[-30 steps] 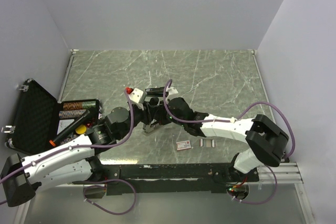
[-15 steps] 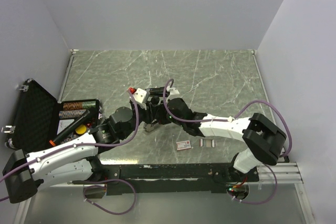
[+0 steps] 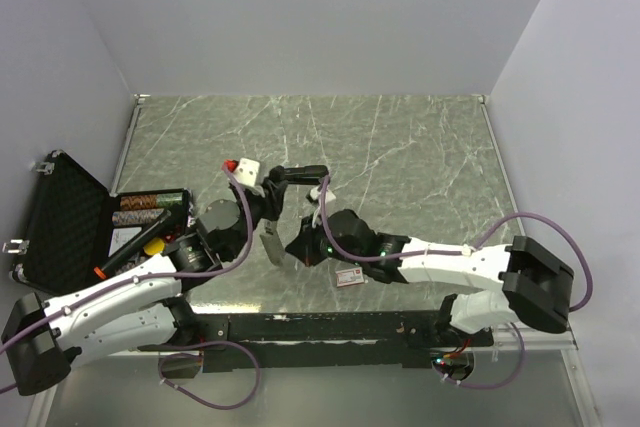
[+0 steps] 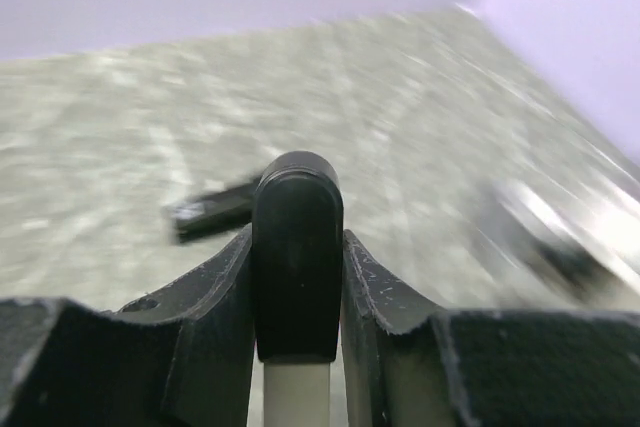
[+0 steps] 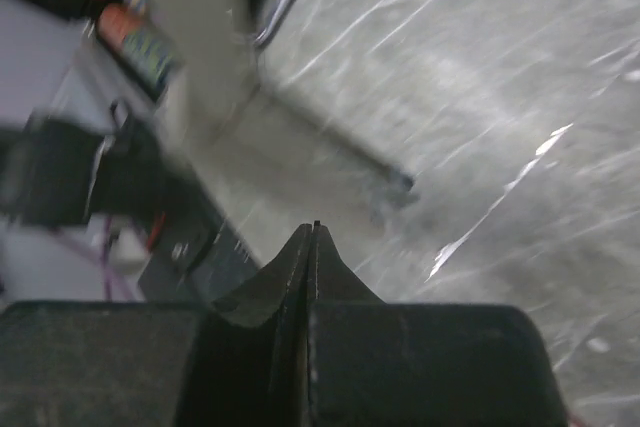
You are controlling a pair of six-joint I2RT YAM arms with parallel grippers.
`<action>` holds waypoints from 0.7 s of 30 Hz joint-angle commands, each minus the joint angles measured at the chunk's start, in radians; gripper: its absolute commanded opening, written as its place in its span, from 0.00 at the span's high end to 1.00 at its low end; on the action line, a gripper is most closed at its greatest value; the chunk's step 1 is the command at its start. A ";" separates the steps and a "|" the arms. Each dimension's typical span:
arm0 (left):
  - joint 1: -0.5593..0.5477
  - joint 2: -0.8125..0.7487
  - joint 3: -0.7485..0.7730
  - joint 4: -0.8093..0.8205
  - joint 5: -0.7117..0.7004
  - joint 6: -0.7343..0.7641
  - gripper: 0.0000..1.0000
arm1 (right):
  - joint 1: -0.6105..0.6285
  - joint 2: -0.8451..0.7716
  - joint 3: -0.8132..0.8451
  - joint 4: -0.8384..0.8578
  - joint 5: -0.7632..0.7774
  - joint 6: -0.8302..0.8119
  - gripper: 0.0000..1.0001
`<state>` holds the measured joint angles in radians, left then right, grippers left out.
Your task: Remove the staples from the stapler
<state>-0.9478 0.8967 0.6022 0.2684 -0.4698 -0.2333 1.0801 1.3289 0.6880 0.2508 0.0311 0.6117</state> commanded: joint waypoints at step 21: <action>0.020 -0.065 0.044 0.098 -0.115 -0.004 0.99 | 0.027 -0.108 0.085 -0.169 0.128 -0.208 1.00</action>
<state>-0.9260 0.8600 0.6044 0.2993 -0.5808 -0.2241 1.1168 1.2743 0.7074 0.1101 0.0845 0.4824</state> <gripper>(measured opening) 0.367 0.006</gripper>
